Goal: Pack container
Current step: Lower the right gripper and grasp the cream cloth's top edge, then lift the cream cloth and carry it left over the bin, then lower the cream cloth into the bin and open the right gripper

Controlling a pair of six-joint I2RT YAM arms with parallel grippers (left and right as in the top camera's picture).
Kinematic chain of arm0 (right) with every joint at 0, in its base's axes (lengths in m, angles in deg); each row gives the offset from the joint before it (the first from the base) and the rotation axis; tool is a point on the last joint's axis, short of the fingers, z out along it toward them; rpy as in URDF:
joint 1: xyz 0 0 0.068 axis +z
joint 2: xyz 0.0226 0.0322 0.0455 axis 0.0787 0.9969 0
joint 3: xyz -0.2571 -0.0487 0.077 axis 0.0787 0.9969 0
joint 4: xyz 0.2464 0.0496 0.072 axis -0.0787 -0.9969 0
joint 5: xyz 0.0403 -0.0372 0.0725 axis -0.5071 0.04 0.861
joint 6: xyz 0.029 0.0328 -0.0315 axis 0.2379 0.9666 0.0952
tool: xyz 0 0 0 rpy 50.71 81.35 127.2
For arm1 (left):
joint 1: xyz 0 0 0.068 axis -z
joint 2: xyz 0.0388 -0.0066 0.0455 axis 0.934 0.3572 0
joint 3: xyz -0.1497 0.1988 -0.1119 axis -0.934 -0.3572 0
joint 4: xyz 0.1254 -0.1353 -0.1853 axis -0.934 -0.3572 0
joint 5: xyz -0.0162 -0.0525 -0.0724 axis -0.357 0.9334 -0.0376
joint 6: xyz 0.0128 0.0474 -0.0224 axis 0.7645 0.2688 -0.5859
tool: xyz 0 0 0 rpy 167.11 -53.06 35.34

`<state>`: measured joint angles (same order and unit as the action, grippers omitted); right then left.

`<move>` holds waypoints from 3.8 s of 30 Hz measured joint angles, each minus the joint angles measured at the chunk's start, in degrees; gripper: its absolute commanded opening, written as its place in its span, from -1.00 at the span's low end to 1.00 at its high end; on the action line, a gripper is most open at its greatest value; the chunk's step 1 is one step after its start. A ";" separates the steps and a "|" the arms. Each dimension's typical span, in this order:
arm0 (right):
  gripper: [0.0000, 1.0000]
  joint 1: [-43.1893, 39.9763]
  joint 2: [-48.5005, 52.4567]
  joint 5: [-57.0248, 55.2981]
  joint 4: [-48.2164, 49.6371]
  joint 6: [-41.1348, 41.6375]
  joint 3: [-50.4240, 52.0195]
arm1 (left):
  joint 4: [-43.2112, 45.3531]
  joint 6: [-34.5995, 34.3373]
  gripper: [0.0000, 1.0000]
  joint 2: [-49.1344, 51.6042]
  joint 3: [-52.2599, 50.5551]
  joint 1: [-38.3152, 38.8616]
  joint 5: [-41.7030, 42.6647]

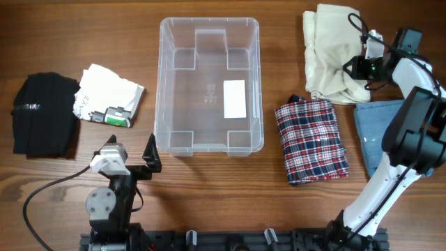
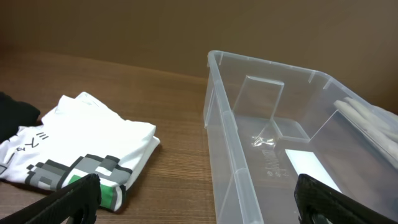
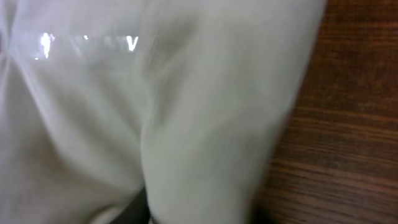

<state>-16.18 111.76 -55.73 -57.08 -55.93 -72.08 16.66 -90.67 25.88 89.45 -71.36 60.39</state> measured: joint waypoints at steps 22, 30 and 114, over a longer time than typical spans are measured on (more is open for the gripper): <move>-0.91 0.46 -10.73 -4.13 -3.19 5.84 0.79 | 0.00 0.00 1.00 0.00 0.00 0.00 -0.20; -0.92 0.42 -24.24 -0.59 -4.90 11.52 0.79 | 0.00 0.00 1.00 0.00 0.00 0.00 -0.22; -0.74 52.59 -17.05 -3.54 -0.24 36.54 3.37 | 0.00 0.00 0.99 0.00 0.00 1.18 -0.22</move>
<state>36.41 94.72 -59.27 -57.32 -19.39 -68.71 16.66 -90.67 25.88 89.45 -70.18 60.17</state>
